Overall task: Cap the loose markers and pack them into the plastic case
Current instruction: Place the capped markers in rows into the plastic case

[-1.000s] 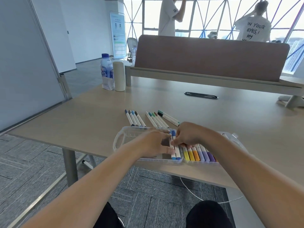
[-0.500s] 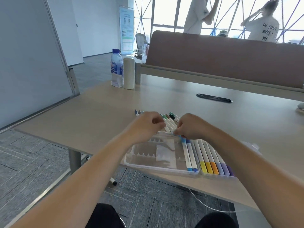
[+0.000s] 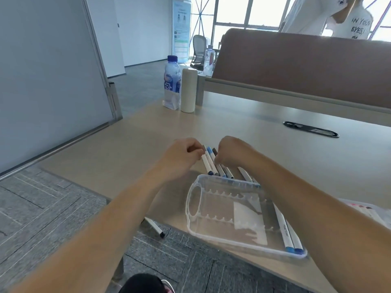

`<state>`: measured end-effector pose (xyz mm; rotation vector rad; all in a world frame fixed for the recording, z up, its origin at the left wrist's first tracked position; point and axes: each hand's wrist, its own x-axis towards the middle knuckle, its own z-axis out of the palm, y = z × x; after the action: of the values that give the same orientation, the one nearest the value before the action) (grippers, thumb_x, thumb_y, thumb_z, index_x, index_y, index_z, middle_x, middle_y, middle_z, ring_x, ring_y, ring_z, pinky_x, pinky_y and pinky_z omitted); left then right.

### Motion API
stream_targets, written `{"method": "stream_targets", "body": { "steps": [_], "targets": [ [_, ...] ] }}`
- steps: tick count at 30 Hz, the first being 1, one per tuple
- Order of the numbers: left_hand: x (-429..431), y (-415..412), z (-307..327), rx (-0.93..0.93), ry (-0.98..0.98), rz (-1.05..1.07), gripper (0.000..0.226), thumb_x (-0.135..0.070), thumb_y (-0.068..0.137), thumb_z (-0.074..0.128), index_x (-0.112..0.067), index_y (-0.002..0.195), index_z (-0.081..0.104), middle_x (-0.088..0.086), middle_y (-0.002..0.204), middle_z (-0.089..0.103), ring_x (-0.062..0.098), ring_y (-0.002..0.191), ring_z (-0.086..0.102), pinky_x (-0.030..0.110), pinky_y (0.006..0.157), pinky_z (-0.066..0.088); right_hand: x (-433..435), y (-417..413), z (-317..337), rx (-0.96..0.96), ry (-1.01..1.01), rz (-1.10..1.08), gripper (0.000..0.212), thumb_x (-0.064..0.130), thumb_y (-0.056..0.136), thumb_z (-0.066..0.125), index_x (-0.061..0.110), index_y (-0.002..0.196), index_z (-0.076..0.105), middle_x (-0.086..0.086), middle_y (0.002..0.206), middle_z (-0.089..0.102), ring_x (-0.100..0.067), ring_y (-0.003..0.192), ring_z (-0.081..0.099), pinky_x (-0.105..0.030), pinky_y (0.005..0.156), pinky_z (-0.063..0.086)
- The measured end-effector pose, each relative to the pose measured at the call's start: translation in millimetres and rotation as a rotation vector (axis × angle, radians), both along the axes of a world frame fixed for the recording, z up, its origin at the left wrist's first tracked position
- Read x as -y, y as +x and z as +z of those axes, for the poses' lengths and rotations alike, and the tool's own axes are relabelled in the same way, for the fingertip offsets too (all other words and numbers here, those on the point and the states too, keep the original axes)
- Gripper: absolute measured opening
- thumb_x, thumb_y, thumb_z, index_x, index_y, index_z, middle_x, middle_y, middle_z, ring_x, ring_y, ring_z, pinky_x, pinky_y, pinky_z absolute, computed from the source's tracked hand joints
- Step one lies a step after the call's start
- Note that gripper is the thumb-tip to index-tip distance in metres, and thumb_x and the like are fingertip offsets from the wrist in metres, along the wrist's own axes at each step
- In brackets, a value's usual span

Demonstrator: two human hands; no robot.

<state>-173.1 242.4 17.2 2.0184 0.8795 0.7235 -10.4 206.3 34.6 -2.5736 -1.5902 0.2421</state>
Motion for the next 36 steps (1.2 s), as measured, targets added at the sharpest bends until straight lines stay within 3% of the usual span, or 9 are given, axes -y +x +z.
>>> {"method": "stream_targets", "body": {
  "steps": [7,13,21,24,26,28,31,33,36],
  "targets": [
    [-3,0,-3,-0.007,0.006,-0.001,0.016,-0.015,0.095,0.057,-0.021,0.083,0.066,0.014,0.089,0.07,0.016,0.072,0.056,0.034,0.072,0.047,-7,-5,0,0.108,-0.044,-0.032,0.019,0.024,0.088,0.063,0.016,0.075,0.051,0.0,0.073,0.053,-0.014,0.062,0.049,-0.027,0.059,0.041],
    [16,6,2,-0.006,0.036,-0.03,0.013,-0.016,0.093,0.059,-0.021,0.084,0.065,0.012,0.088,0.069,0.026,0.078,0.063,0.04,0.078,0.051,19,0,25,0.01,0.031,-0.015,0.027,0.027,0.088,0.066,0.011,0.069,0.054,-0.001,0.066,0.052,-0.014,0.057,0.049,-0.025,0.053,0.035],
    [72,26,8,-0.075,0.064,-0.166,0.006,-0.02,0.094,0.06,-0.024,0.092,0.065,-0.009,0.084,0.062,0.008,0.07,0.055,0.021,0.065,0.043,117,11,47,-0.208,-0.091,-0.094,0.028,0.022,0.086,0.063,0.005,0.064,0.066,-0.006,0.059,0.061,-0.015,0.046,0.05,-0.02,0.049,0.041],
    [95,31,4,-0.169,0.1,-0.224,0.013,-0.029,0.093,0.058,-0.027,0.103,0.066,-0.012,0.097,0.066,0.009,0.085,0.063,0.032,0.082,0.054,148,11,42,-0.314,-0.127,-0.124,0.029,0.017,0.087,0.059,0.005,0.06,0.061,-0.002,0.044,0.055,-0.012,0.033,0.041,-0.017,0.041,0.031],
    [110,31,5,-0.267,0.152,-0.229,0.021,-0.039,0.092,0.056,-0.035,0.112,0.063,-0.019,0.105,0.065,0.002,0.082,0.062,0.024,0.072,0.054,162,11,36,-0.371,-0.136,-0.134,0.029,0.018,0.088,0.059,0.005,0.062,0.06,-0.001,0.043,0.053,-0.012,0.031,0.038,-0.016,0.041,0.028],
    [123,31,7,-0.362,0.214,-0.256,0.03,-0.032,0.096,0.056,-0.034,0.126,0.058,-0.017,0.118,0.063,0.0,0.086,0.058,0.008,0.063,0.041,170,10,30,-0.397,-0.148,-0.125,0.029,0.022,0.087,0.061,0.005,0.064,0.061,-0.004,0.05,0.056,-0.013,0.034,0.039,-0.018,0.043,0.028],
    [134,32,5,-0.402,0.289,-0.306,0.044,-0.022,0.096,0.055,-0.027,0.14,0.05,-0.008,0.136,0.057,0.01,0.11,0.058,0.012,0.071,0.036,176,8,24,-0.408,-0.15,-0.11,0.035,0.03,0.088,0.062,0.007,0.061,0.061,-0.003,0.048,0.056,-0.013,0.035,0.04,-0.02,0.045,0.03],
    [138,33,3,-0.445,0.318,-0.329,0.046,-0.025,0.097,0.053,-0.027,0.142,0.048,-0.009,0.143,0.051,0.012,0.113,0.058,0.014,0.072,0.038,179,7,21,-0.396,-0.145,-0.1,0.035,0.03,0.09,0.06,0.007,0.064,0.062,-0.004,0.051,0.057,-0.013,0.035,0.041,-0.019,0.043,0.031],
    [140,36,0,-0.527,0.352,-0.406,0.042,-0.041,0.099,0.051,-0.02,0.134,0.055,-0.012,0.156,0.035,0.012,0.125,0.05,0.027,0.099,0.039,181,13,18,-0.362,-0.13,-0.073,0.031,0.026,0.092,0.061,0.005,0.07,0.066,-0.004,0.056,0.059,-0.012,0.038,0.044,-0.02,0.044,0.036]
  ]
}}
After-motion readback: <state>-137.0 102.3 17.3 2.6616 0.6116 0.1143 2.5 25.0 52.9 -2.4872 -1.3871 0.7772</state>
